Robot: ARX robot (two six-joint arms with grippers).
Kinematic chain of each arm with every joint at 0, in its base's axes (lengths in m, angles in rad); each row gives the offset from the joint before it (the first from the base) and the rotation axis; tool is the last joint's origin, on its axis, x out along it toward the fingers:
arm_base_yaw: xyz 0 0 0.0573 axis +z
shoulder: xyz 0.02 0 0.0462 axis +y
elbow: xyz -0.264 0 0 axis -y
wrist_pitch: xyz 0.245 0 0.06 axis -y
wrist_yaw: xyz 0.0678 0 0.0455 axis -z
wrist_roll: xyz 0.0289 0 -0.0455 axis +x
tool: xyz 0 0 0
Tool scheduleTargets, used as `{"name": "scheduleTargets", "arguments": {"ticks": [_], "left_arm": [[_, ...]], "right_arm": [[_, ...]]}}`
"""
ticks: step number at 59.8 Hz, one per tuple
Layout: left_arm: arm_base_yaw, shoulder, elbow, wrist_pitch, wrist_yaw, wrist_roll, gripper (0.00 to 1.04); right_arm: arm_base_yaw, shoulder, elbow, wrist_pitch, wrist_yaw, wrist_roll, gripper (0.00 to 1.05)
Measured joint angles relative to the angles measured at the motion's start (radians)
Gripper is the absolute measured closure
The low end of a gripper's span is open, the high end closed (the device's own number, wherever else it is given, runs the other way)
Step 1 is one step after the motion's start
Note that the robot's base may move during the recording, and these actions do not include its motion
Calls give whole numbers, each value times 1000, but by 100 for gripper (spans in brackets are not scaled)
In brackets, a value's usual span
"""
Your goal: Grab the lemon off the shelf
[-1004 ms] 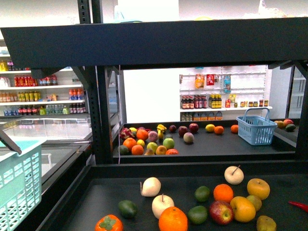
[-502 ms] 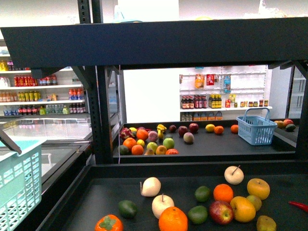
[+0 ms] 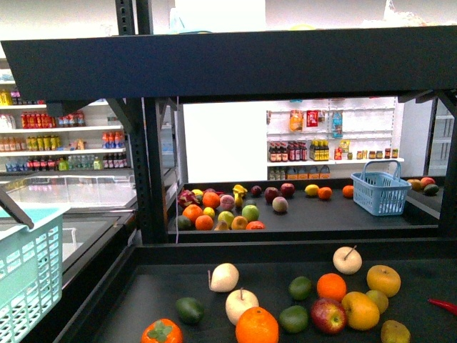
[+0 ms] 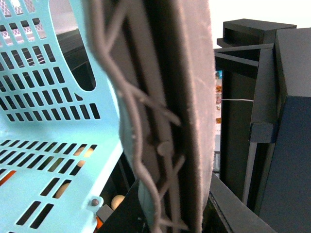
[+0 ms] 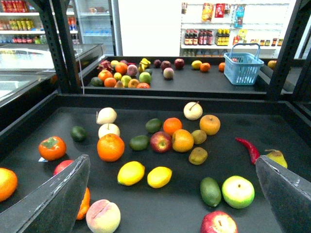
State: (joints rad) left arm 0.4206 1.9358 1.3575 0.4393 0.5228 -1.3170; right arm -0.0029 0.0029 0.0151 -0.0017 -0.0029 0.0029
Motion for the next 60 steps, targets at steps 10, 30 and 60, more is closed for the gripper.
{"name": "scheduleTargets", "arguments": {"ticks": [10, 30, 60], "left_arm": [[1, -12, -4, -16, 8, 21, 90], [6, -140, -78, -79, 45, 133, 92], [-120, -343, -187, -196, 136, 315, 95]], "right_arm": [[0, 0, 0, 0, 0, 0, 2], [0, 0, 0, 0, 0, 0, 2], [0, 0, 0, 0, 0, 0, 2]]}}
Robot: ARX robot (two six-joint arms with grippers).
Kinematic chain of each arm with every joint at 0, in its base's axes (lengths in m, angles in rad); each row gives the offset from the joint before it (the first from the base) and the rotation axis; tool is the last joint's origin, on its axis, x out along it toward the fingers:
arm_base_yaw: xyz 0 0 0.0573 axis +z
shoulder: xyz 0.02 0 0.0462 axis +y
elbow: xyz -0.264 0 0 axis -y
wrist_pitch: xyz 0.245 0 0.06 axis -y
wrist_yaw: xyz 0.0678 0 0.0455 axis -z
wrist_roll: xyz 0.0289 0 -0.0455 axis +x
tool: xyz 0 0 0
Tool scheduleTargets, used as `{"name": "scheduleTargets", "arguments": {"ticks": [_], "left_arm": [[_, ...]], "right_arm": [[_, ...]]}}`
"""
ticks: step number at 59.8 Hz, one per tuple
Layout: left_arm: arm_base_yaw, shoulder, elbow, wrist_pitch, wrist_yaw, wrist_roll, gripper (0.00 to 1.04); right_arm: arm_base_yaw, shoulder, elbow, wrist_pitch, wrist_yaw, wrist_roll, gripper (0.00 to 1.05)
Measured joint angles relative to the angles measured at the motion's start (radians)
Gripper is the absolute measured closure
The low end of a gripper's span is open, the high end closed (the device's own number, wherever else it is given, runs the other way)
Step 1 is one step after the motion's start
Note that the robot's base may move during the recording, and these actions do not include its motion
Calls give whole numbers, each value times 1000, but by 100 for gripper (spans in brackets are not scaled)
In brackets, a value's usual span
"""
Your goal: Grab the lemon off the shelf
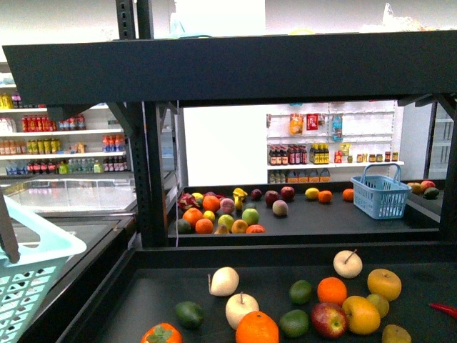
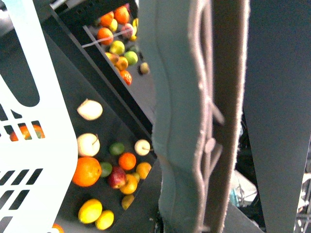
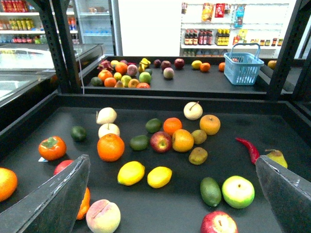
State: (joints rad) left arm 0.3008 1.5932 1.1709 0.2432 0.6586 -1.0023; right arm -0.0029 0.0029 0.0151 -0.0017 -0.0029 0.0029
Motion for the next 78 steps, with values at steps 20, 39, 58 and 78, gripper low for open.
{"name": "scheduleTargets", "arguments": {"ticks": [20, 39, 58, 78], "left_arm": [[-170, -62, -90, -31, 48, 117, 95], [-301, -54, -94, 71, 104, 118, 95], [-445, 20, -91, 100, 110, 115, 95], [-597, 112, -34, 151, 103, 116, 95]], "right_arm": [[0, 0, 0, 0, 0, 0, 2], [0, 0, 0, 0, 0, 0, 2], [0, 0, 0, 0, 0, 0, 2], [0, 0, 0, 0, 0, 0, 2]]}}
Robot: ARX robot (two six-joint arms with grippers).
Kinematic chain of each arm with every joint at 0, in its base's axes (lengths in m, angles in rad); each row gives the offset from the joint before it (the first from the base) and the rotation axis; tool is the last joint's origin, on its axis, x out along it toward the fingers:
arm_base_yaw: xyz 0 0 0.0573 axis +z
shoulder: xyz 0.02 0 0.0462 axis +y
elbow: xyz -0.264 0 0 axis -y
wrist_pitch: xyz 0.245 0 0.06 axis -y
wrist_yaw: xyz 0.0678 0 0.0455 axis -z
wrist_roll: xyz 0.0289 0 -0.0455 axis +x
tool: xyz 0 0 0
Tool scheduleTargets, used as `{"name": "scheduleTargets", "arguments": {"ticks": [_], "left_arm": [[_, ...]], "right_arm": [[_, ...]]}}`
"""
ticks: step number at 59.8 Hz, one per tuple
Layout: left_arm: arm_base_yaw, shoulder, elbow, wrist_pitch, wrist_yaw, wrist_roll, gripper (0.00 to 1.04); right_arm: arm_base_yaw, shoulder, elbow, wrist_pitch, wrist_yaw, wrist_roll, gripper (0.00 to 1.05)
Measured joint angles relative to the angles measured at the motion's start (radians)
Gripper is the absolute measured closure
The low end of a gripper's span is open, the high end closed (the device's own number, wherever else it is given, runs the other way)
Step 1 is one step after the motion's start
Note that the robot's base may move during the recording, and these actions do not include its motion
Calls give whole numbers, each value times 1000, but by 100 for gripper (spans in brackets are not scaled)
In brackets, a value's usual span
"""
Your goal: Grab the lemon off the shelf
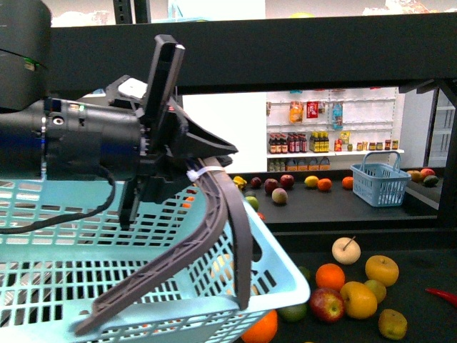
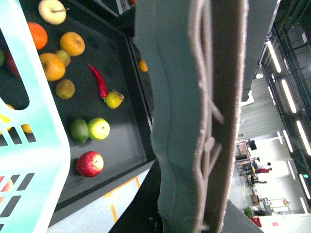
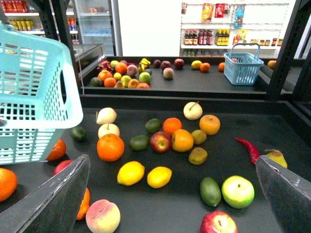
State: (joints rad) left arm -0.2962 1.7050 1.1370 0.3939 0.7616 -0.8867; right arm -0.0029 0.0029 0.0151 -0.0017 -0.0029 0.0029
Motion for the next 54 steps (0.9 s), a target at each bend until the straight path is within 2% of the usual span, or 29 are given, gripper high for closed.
{"name": "scheduleTargets", "arguments": {"ticks": [9, 27, 28, 30, 32, 33, 35, 37, 41, 44, 48, 54], "left_arm": [[-61, 27, 32, -3, -29, -2, 95], [-118, 57, 54, -36, -80, 9, 95], [-119, 58, 54, -36, -79, 9, 95], [-124, 60, 54, -37, -80, 8, 95], [-129, 63, 54, -37, -78, 8, 95], [-129, 63, 54, -38, -77, 9, 95], [-132, 63, 55, -39, -77, 8, 95], [-134, 63, 55, -39, -77, 9, 95], [-134, 63, 55, -39, -78, 12, 95], [-134, 63, 56, -39, -77, 12, 95], [-134, 63, 56, -39, -80, 13, 95], [-132, 63, 56, -39, -82, 14, 95]], "right_arm": [[0, 0, 0, 0, 0, 0, 2], [0, 0, 0, 0, 0, 0, 2], [2, 1, 0, -1, 7, -2, 2], [23, 20, 9, -37, 82, -15, 2], [53, 75, 38, -106, 196, -24, 2], [56, 93, 44, -117, 215, -24, 2], [42, 196, 68, -134, 236, -19, 2], [14, 285, 83, -116, 204, -2, 2], [-97, 555, 143, -8, 33, 58, 2], [-175, 794, 203, 114, -33, 78, 2], [-242, 1121, 337, 245, -43, 119, 2], [-260, 1469, 521, 208, -36, 206, 2]]}}
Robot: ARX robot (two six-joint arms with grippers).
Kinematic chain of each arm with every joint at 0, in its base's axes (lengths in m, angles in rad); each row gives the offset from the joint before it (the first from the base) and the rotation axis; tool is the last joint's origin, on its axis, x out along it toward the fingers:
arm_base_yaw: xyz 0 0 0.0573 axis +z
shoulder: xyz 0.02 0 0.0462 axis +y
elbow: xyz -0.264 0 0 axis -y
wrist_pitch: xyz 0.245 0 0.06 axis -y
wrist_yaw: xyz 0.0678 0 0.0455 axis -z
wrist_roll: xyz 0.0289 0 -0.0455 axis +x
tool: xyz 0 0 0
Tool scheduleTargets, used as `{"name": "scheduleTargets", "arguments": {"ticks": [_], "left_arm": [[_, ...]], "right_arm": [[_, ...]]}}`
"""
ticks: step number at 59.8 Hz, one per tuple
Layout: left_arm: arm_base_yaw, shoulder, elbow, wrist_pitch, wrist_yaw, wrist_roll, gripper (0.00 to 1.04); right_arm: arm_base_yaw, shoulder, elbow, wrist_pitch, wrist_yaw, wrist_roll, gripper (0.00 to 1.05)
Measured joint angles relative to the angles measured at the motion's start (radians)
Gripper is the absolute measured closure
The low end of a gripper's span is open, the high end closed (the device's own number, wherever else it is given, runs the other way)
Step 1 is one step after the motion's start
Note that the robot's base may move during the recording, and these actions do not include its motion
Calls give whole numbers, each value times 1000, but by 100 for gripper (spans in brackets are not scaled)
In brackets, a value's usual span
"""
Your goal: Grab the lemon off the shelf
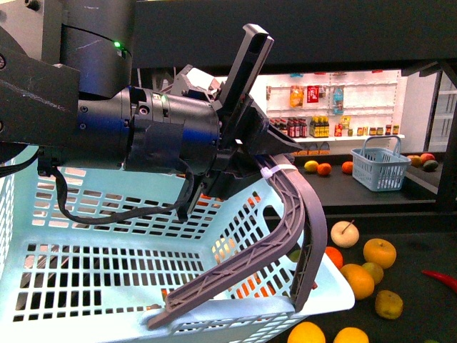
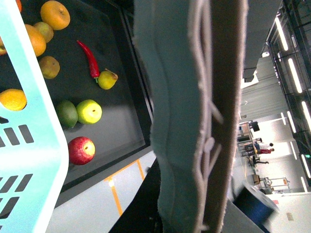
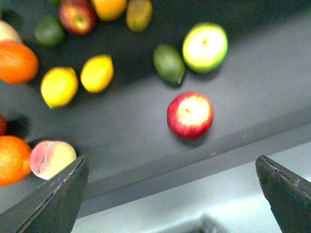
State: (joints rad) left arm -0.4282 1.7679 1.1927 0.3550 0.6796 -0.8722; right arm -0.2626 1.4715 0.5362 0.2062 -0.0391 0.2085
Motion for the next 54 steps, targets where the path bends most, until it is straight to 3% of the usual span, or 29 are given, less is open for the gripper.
{"name": "scheduleTargets", "arguments": {"ticks": [12, 32, 54], "left_arm": [[-2, 1, 1, 0, 5, 1, 95], [-2, 1, 1, 0, 2, 2, 95], [-2, 1, 1, 0, 4, 2, 95]], "right_arm": [[64, 498, 374, -164, 42, 199, 2], [157, 849, 853, -341, 75, 425, 2], [220, 1119, 1173, -424, 95, 557, 2]]}}
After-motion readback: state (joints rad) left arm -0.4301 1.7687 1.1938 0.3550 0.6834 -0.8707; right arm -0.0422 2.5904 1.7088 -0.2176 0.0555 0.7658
